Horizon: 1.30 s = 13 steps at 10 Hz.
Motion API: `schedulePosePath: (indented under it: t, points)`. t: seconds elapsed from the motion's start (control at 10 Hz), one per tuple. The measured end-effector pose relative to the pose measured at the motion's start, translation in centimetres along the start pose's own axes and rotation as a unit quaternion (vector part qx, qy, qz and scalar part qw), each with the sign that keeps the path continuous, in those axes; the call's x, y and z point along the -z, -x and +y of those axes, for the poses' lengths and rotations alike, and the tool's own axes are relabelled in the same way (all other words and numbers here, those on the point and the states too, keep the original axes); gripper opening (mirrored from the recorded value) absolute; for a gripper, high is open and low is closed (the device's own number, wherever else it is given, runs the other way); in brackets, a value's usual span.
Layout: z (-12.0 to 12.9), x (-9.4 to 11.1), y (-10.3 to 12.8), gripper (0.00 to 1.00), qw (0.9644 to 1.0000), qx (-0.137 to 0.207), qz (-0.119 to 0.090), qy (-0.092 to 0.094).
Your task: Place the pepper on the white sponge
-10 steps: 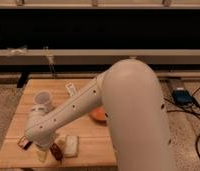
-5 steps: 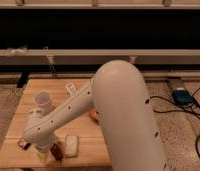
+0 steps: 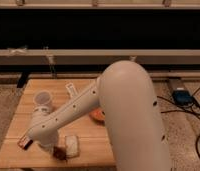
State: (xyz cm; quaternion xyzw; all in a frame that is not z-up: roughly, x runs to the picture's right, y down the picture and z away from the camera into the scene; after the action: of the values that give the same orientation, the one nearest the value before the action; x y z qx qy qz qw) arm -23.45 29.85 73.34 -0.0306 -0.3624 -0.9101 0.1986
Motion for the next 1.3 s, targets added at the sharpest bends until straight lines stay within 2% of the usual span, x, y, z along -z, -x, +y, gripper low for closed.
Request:
schedulePosePath:
  t: [0.6,0.9,1.3]
  points:
    - [1.6,3.6,1.6,0.04,0.9991,-0.015,0.04,-0.004]
    - [2.9,3.9,2.8,0.04,0.9983,-0.031,0.049,-0.007]
    - [4.2,3.2,3.8,0.04,0.9976,-0.05,0.046,-0.009]
